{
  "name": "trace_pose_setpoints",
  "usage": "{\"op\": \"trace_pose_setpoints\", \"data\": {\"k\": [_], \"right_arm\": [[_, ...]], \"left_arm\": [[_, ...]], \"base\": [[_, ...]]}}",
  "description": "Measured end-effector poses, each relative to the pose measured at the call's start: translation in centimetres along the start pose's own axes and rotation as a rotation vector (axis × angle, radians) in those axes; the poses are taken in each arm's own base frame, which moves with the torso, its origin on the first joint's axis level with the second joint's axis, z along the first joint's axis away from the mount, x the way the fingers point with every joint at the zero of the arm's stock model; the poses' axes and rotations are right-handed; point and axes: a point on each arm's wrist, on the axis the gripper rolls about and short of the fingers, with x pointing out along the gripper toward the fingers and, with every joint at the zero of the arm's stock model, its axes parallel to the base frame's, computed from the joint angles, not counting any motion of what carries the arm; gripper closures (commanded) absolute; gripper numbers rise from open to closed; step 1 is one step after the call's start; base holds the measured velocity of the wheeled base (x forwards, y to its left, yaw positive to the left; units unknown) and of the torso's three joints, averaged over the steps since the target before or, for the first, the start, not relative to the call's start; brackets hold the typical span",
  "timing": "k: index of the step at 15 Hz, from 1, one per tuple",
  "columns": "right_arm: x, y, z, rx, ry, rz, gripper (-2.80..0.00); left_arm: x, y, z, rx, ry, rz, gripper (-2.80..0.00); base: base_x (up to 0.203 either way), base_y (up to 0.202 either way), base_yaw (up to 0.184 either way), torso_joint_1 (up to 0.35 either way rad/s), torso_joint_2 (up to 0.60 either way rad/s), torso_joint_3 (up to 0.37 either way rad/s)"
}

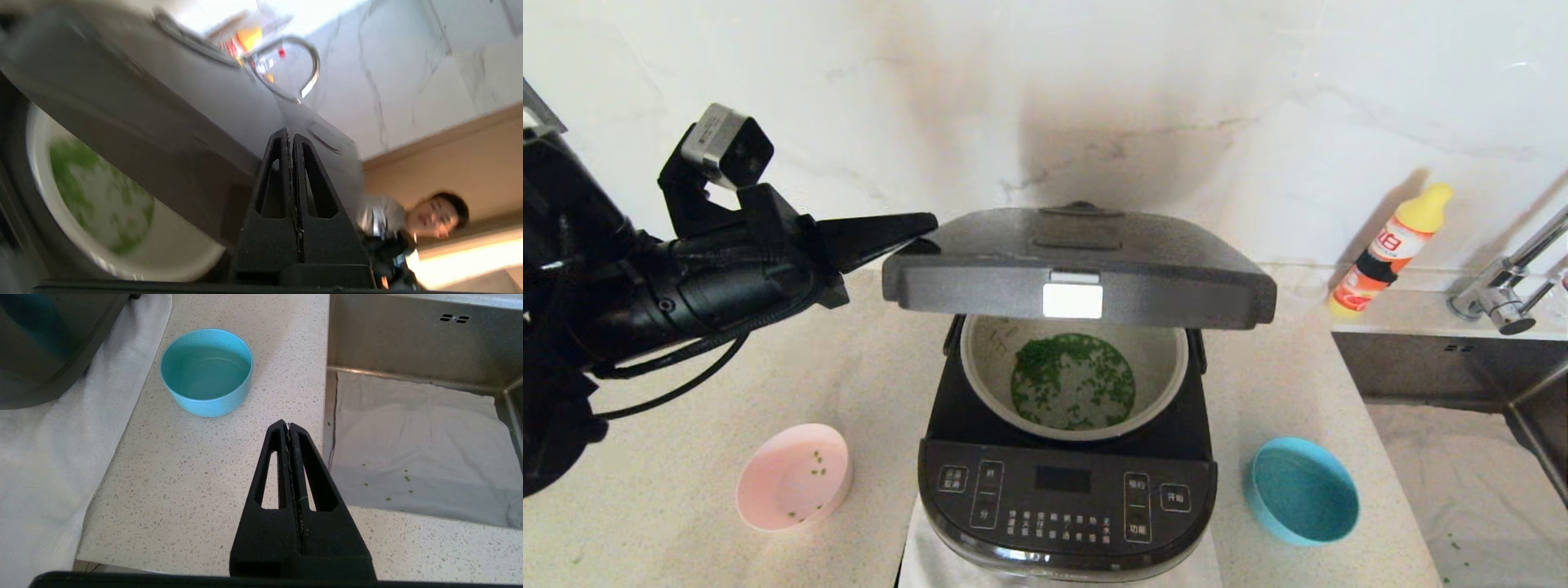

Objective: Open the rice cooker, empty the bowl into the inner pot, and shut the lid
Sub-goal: Close the rice cooker

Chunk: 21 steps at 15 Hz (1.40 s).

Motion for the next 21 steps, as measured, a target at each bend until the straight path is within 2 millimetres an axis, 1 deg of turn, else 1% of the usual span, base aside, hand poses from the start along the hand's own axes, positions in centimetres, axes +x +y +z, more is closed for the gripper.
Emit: {"op": "trace_pose_setpoints", "data": {"k": [4, 6, 9, 13, 17, 21], "right_arm": [[0.0, 0.0, 0.0, 0.000, -0.001, 0.000, 0.00], [0.0, 0.0, 0.0, 0.000, 0.000, 0.000, 0.00], [0.0, 0.0, 0.0, 0.000, 0.000, 0.000, 0.00], [0.0, 0.0, 0.0, 0.000, 0.000, 0.000, 0.00], [0.0, 0.0, 0.0, 0.000, 0.000, 0.000, 0.00], [0.0, 0.0, 0.0, 0.000, 0.000, 0.000, 0.00]], "left_arm": [[-1.0, -0.5, -2.6, -0.015, 0.047, 0.006, 0.00], [-1.5, -0.4, -4.1, -0.021, 0.077, 0.017, 0.00], [-2.2, -0.1, -6.0, -0.034, 0.110, 0.039, 0.00], [-3.1, 0.0, -7.6, -0.066, 0.133, 0.060, 0.00], [-4.0, 0.6, -9.6, -0.074, 0.172, 0.092, 0.00], [-4.2, 0.9, -10.2, -0.086, 0.183, 0.100, 0.00]], "base": [[0.000, 0.000, 0.000, 0.000, 0.00, 0.000], [0.000, 0.000, 0.000, 0.000, 0.00, 0.000], [0.000, 0.000, 0.000, 0.000, 0.00, 0.000], [0.000, 0.000, 0.000, 0.000, 0.00, 0.000], [0.000, 0.000, 0.000, 0.000, 0.00, 0.000], [0.000, 0.000, 0.000, 0.000, 0.00, 0.000]]}}
